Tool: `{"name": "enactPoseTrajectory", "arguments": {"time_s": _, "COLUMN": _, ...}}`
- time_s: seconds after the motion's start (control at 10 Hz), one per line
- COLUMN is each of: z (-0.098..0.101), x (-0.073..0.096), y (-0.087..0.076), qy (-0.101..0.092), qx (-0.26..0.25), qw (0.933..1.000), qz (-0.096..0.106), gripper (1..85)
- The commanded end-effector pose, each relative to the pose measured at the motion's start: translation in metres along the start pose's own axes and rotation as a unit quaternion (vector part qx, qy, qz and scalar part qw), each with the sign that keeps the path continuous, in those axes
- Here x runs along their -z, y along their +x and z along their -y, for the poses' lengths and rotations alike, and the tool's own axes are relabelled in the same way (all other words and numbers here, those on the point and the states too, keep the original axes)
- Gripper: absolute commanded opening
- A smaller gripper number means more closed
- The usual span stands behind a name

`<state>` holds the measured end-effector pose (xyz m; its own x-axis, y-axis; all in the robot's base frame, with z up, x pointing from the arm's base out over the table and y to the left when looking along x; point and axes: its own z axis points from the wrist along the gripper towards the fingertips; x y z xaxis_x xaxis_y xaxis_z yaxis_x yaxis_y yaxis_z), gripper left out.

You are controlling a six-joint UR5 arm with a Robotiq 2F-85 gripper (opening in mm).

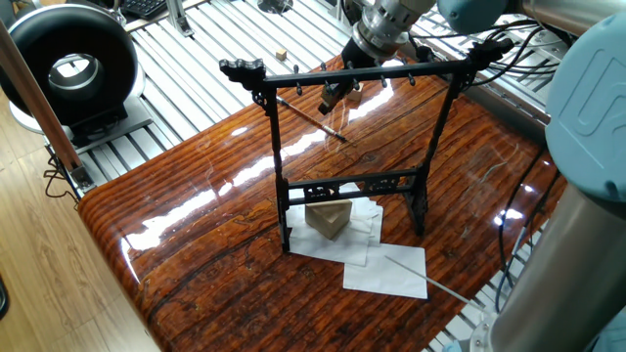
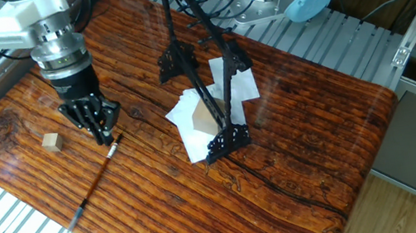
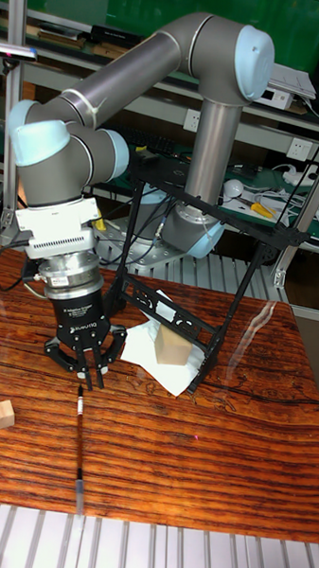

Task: Place the brush on the pen rack

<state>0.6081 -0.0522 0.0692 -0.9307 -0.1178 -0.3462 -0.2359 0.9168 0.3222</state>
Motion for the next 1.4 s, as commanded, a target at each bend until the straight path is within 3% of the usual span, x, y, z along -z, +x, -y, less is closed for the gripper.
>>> {"name": "enactPoseTrajectory", "arguments": {"time_s": 0.0, "z": -0.016, "x": 0.012, "y": -0.022, "qy": -0.033, "qx": -0.014, "qw": 0.9987, "qz": 0.037, "gripper": 19.3}}
{"name": "enactPoseTrajectory", "arguments": {"time_s": 0.1, "z": -0.029, "x": 0.019, "y": -0.030, "qy": -0.055, "qx": -0.026, "qw": 0.9970, "qz": 0.047, "gripper": 18.7}}
{"name": "enactPoseTrajectory", "arguments": {"time_s": 0.2, "z": -0.033, "x": 0.023, "y": -0.037, "qy": -0.063, "qx": -0.027, "qw": 0.9960, "qz": 0.057, "gripper": 19.0}}
{"name": "enactPoseTrajectory", "arguments": {"time_s": 0.3, "z": -0.021, "x": 0.025, "y": -0.040, "qy": -0.038, "qx": -0.013, "qw": 0.9974, "qz": 0.061, "gripper": 19.0}}
{"name": "enactPoseTrajectory", "arguments": {"time_s": 0.4, "z": -0.017, "x": 0.028, "y": -0.055, "qy": -0.028, "qx": -0.013, "qw": 0.9957, "qz": 0.088, "gripper": 19.0}}
{"name": "enactPoseTrajectory", "arguments": {"time_s": 0.5, "z": -0.009, "x": 0.029, "y": -0.049, "qy": -0.011, "qx": 0.002, "qw": 0.9972, "qz": 0.073, "gripper": 16.3}}
{"name": "enactPoseTrajectory", "arguments": {"time_s": 0.6, "z": 0.009, "x": 0.028, "y": -0.016, "qy": 0.024, "qx": 0.017, "qw": 0.9996, "qz": 0.002, "gripper": 9.3}}
{"name": "enactPoseTrajectory", "arguments": {"time_s": 0.8, "z": 0.008, "x": 0.048, "y": -0.003, "qy": 0.032, "qx": 0.020, "qw": 0.9970, "qz": -0.067, "gripper": 8.0}}
{"name": "enactPoseTrajectory", "arguments": {"time_s": 1.0, "z": 0.010, "x": 0.067, "y": -0.006, "qy": 0.056, "qx": 0.016, "qw": 0.9941, "qz": -0.092, "gripper": 7.3}}
{"name": "enactPoseTrajectory", "arguments": {"time_s": 1.1, "z": 0.019, "x": 0.069, "y": -0.008, "qy": 0.075, "qx": 0.010, "qw": 0.9921, "qz": -0.099, "gripper": 4.3}}
{"name": "enactPoseTrajectory", "arguments": {"time_s": 1.2, "z": 0.020, "x": 0.066, "y": -0.012, "qy": 0.077, "qx": 0.002, "qw": 0.9923, "qz": -0.096, "gripper": 1.0}}
{"name": "enactPoseTrajectory", "arguments": {"time_s": 1.3, "z": 0.021, "x": 0.063, "y": -0.008, "qy": 0.078, "qx": -0.004, "qw": 0.9911, "qz": -0.108, "gripper": 1.0}}
